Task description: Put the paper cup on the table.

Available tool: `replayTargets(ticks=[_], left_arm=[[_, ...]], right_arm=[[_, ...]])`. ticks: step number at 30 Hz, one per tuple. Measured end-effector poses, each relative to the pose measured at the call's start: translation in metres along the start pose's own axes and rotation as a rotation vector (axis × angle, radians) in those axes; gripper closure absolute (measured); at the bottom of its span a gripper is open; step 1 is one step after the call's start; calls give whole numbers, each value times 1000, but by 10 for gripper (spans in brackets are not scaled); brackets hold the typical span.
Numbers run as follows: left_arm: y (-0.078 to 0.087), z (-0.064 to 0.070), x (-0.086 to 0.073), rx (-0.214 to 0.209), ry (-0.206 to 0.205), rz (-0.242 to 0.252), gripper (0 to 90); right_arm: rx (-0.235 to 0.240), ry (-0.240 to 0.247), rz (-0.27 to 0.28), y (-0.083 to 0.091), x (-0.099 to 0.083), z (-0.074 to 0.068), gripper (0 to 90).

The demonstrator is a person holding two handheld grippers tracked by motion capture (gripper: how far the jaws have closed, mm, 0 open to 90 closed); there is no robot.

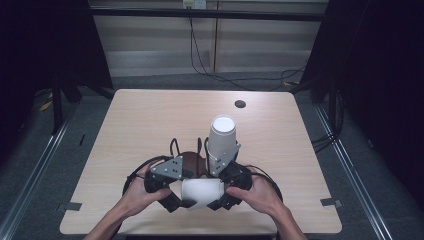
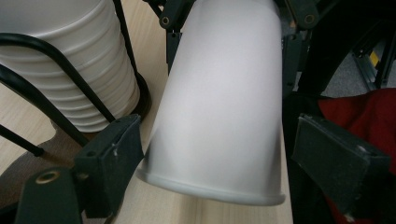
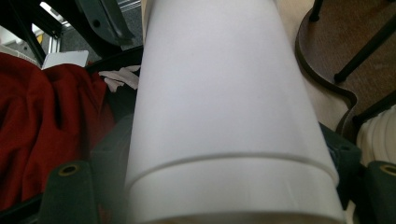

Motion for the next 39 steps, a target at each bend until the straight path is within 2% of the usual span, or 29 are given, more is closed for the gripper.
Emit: replayTargets(ticks=[3, 5, 8, 13, 15, 19, 21, 22, 24, 26, 29, 39], left_arm=[[4, -1, 1, 16, 14, 17, 155], [8, -1, 2, 15, 32, 50, 156], [14, -2, 2, 31, 39, 67, 156], [20, -1, 0, 34, 59, 83, 156], [23, -2, 0, 32, 63, 98, 157], [28, 0, -2, 52, 76, 108, 159], [33, 1, -4, 96, 69, 139, 166], [35, 1, -6, 105, 77, 155, 167], [35, 1, -12, 94, 99, 163, 166], [35, -1, -17, 103, 105, 157, 166], [36, -2, -22, 103, 127, 167, 164], [28, 0, -25, 59, 160, 202, 160]], right_arm=[[-4, -9, 10, 0, 0, 1, 240], [-4, -20, 8, 1, -2, 2, 240], [-5, -42, 27, 3, -3, 4, 240], [-11, -59, 49, 9, -6, 7, 239], [-5, -71, 76, 11, -6, 6, 239], [-19, -83, 100, 14, -7, 8, 238], [-19, -92, 108, 16, -8, 8, 238], [-16, -93, 118, 17, -8, 9, 238], [6, -107, 142, 19, -8, 9, 238], [9, -121, 153, 20, -7, 11, 238], [4, -113, 167, 20, -6, 11, 237], [11, -109, 256, 22, 0, 10, 235]])
Point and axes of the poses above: each handheld gripper's, and its own axes: y roughly backward along the jaws, x roughly out of its top, z roughly to its right, the point moved 7 cm from there along -y, roughly forward along the jaws, and after that the axes turned 7 degrees about -x, right-handed, at the moved point
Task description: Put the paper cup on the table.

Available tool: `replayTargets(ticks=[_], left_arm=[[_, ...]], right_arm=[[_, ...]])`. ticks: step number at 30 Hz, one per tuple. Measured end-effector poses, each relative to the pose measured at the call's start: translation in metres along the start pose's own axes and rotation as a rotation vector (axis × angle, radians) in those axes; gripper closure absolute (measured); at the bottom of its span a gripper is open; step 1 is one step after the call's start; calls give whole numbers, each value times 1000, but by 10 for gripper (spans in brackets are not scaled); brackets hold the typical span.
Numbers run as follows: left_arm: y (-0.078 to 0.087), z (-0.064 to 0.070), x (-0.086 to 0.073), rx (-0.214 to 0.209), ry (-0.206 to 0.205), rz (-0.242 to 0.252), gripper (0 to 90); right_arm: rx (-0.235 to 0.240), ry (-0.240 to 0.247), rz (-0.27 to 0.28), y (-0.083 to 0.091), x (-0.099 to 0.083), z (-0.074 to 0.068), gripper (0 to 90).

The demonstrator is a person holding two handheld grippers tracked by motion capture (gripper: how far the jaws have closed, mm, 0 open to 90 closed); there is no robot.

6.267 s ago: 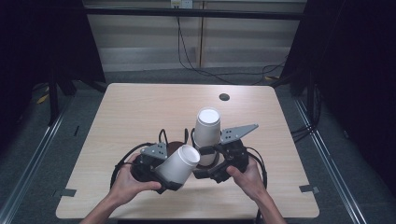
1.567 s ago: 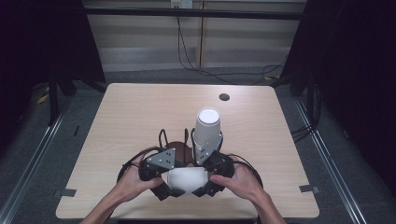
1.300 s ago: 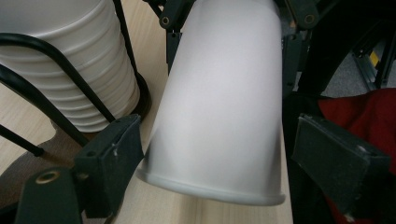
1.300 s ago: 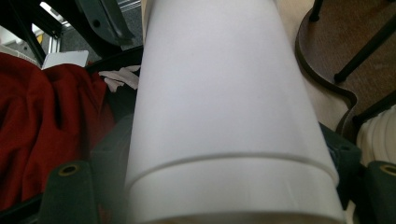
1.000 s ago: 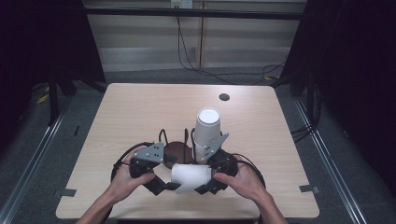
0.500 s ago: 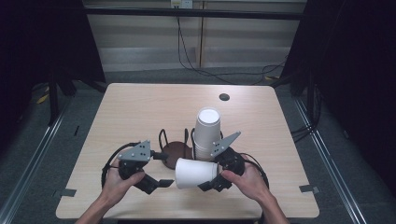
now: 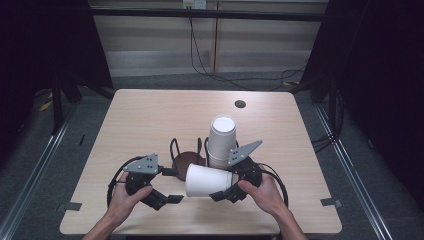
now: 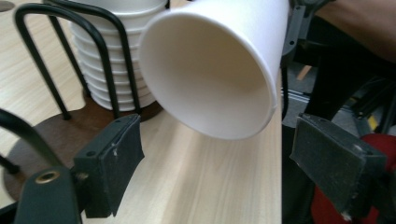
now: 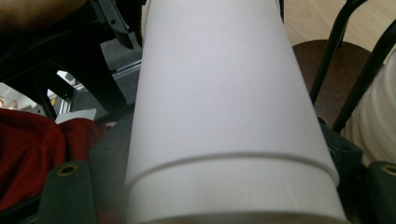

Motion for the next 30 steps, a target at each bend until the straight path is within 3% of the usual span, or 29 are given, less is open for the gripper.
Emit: replayTargets(ticks=[9, 15, 18, 23, 27, 30], left_arm=[[-3, 1, 2, -7, 12, 57, 160], [-6, 2, 3, -2, 14, 57, 160], [-4, 4, 6, -22, 26, 110, 160], [2, 10, 17, -21, -31, 201, 159], [3, 14, 22, -61, -28, 241, 157], [2, 12, 21, -35, -24, 253, 157]], right_arm=[[30, -28, 124, 10, 9, 1, 235], [35, -19, 184, 14, 15, -2, 235], [38, -7, 200, 15, 16, -3, 235], [82, 4, 227, 15, 18, -9, 234], [85, 34, 229, 13, 21, -13, 234], [78, 44, 217, 12, 20, -14, 234]])
Point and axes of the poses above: each handheld gripper's, and its own axes: y roughly backward along the jaws, x roughly out of its top, z roughly to its right, the point moved 7 cm from there along -y, roughly forward along the jaws, and after that the axes turned 7 degrees about -x, right-handed, at the moved point
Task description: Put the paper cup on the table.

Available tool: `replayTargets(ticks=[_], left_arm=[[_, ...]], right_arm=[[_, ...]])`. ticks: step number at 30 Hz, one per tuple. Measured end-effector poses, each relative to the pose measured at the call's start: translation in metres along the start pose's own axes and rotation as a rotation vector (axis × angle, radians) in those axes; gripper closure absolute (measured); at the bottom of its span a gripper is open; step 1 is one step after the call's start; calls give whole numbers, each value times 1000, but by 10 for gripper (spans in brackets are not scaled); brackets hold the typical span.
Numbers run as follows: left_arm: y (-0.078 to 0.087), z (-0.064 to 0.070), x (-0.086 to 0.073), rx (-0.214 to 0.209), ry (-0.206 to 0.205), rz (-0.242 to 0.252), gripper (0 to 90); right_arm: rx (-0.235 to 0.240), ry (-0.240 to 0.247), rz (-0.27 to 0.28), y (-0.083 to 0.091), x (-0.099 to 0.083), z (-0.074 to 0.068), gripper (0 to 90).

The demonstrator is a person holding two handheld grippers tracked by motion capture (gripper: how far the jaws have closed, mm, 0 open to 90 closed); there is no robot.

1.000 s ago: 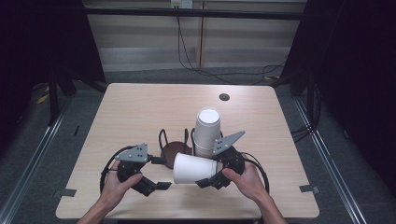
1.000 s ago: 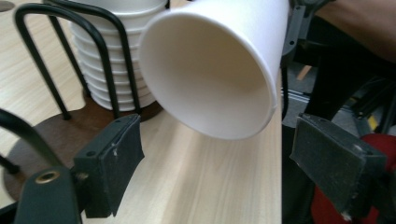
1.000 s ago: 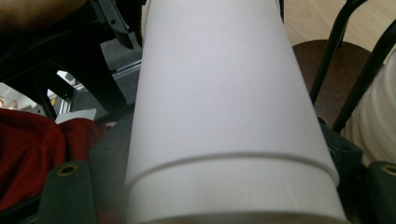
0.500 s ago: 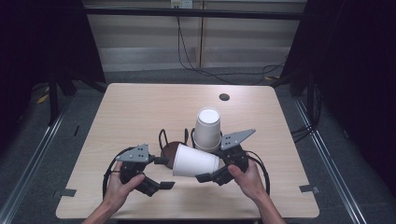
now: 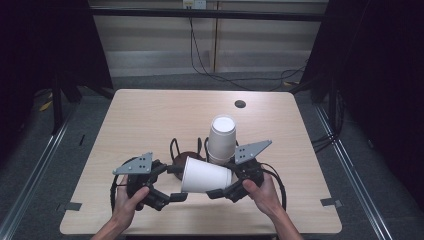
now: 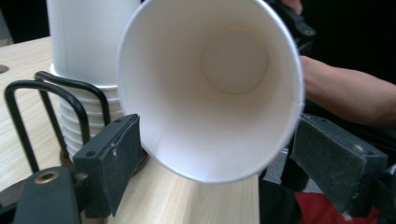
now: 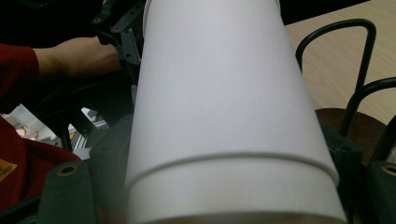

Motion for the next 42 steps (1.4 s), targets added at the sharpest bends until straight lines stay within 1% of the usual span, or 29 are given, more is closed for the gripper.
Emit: replayTargets(ticks=[1, 3, 4, 6, 8, 9, 11, 16, 19, 20, 21, 22, 24, 26, 27, 29, 31, 33, 34, 36, 38, 42], left_arm=[[1, -2, -1, 14, 7, -1, 157], [1, -3, -2, 1, 11, -8, 145], [1, -3, -2, 6, 12, -5, 133], [0, -4, -2, 19, 10, -8, 92], [-2, -5, -1, 18, 14, -3, 34], [-2, -5, -1, 19, 16, -2, 21], [-3, -3, 0, 6, 8, 1, 29], [-10, -2, 0, 8, 9, -6, 3], [-15, -2, 0, -2, 2, -16, 11], [-18, -2, -1, -6, 12, -22, 1], [-20, -2, -2, -6, 12, -30, 4], [-21, -1, -2, -7, 7, -27, 3], [-23, 0, -3, -17, 7, -38, 18], [-23, 1, -3, -21, 8, -29, 54], [-22, 1, -1, -20, 12, -21, 56], [-23, 1, -1, -19, 19, -21, 54], [-24, 2, 1, -16, 18, -9, 55], [-23, 1, 1, -18, 18, -13, 56], [-23, 1, 1, -25, 23, -5, 58], [-23, 1, 1, -27, 31, -6, 59], [-22, 0, 1, -36, 32, -2, 61], [-20, 1, 3, -45, 33, -3, 84]], right_arm=[[4, 1, -1, 0, 0, -1, 234], [2, 2, -7, -1, -1, -1, 235], [5, 3, -7, -2, -1, -1, 235], [9, 3, -14, -3, -1, -1, 235], [18, 6, -18, -5, -1, -3, 235], [16, 8, -24, -6, -1, -3, 235], [24, 10, -22, -8, -1, -4, 235], [35, 17, -32, -10, -2, -6, 235], [38, 14, -34, -12, -3, -6, 235], [42, 16, -40, -12, -3, -6, 235], [42, 15, -43, -11, -3, -6, 234], [40, 15, -43, -11, -3, -6, 235], [48, 14, -45, -11, -4, -7, 235], [41, 20, -51, -12, -4, -7, 235], [45, 16, -51, -12, -4, -7, 235], [45, 15, -50, -13, -4, -7, 235], [44, 15, -52, -13, -5, -7, 235], [45, 14, -51, -12, -5, -7, 236], [46, 12, -48, -13, -5, -7, 236], [46, 13, -52, -14, -6, -7, 236], [46, 17, -59, -14, -6, -7, 236], [50, 15, -52, -14, -6, -7, 241]])
Point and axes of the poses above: each handheld gripper's, and its own axes: y roughly backward along the jaws, x roughly out of its top, z roughly to its right, the point moved 7 cm from there along -y, roughly forward along the jaws, and after that the axes turned 7 degrees about -x, right-handed, at the moved point
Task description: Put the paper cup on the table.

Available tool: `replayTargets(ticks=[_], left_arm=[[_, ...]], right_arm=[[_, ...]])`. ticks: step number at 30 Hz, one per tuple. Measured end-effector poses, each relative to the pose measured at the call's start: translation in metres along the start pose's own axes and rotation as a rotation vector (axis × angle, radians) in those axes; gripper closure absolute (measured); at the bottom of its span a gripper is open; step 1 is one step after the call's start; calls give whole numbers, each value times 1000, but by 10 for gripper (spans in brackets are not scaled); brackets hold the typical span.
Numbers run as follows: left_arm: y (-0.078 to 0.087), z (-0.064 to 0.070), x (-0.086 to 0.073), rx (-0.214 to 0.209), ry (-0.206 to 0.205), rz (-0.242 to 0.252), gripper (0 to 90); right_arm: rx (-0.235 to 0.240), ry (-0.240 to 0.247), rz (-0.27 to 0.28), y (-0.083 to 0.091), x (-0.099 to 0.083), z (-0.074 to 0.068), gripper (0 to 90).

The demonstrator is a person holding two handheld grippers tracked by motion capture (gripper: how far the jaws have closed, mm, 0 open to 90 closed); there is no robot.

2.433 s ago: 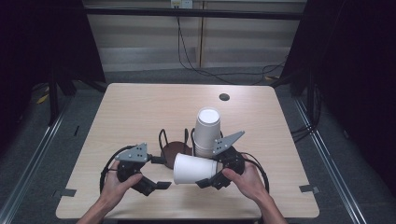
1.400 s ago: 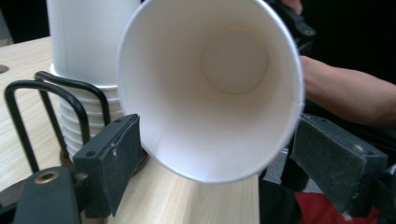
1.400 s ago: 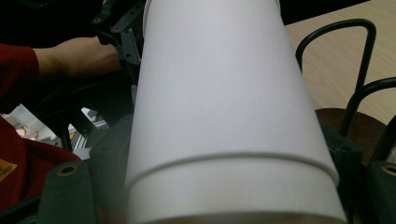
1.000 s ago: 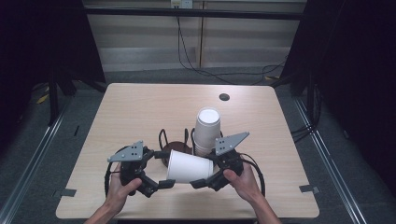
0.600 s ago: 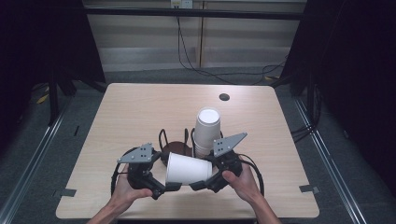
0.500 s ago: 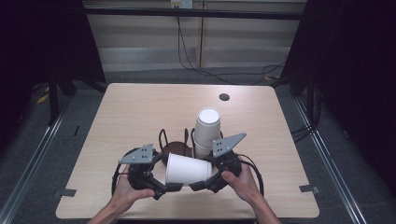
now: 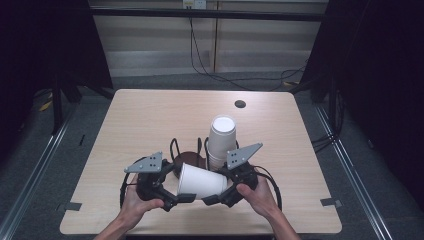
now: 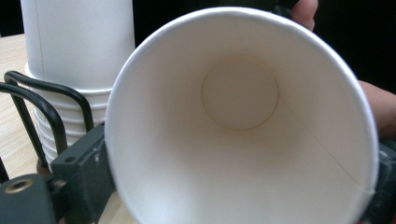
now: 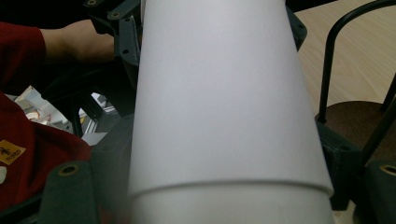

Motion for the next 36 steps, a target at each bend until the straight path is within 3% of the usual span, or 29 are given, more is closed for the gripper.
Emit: replayTargets(ticks=[5, 11, 19, 21, 23, 26, 30, 36], left_arm=[[2, 3, 6, -6, -15, 22, 120], [2, 4, 5, -8, -21, 14, 142], [5, 3, 4, 8, -10, -7, 141], [6, 3, 5, 25, -23, -27, 141], [8, 4, 5, 31, -30, -33, 141], [11, 3, 7, 37, -18, -18, 141], [17, 0, 4, 47, 21, -38, 138], [24, -5, 3, 65, 39, -56, 140]], right_arm=[[-3, 13, 17, 2, 1, 0, 232], [-12, 20, 24, 2, 0, 0, 212], [-36, 15, 37, 2, 0, 1, 143], [-62, 15, 33, 3, 0, 2, 142], [-59, 14, 37, 5, 0, 2, 142], [-73, 12, 44, 9, 1, 3, 141], [-93, 7, 49, 11, 1, 5, 142], [-106, 4, 50, 14, -1, 6, 141]])
Point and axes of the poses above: each handheld gripper's, and its own axes: y roughly backward along the jaws, x roughly out of its top, z roughly to its right, the point moved 7 cm from there along -y, roughly forward along the jaws, and after that the axes turned 7 degrees about -x, right-handed, at the moved point
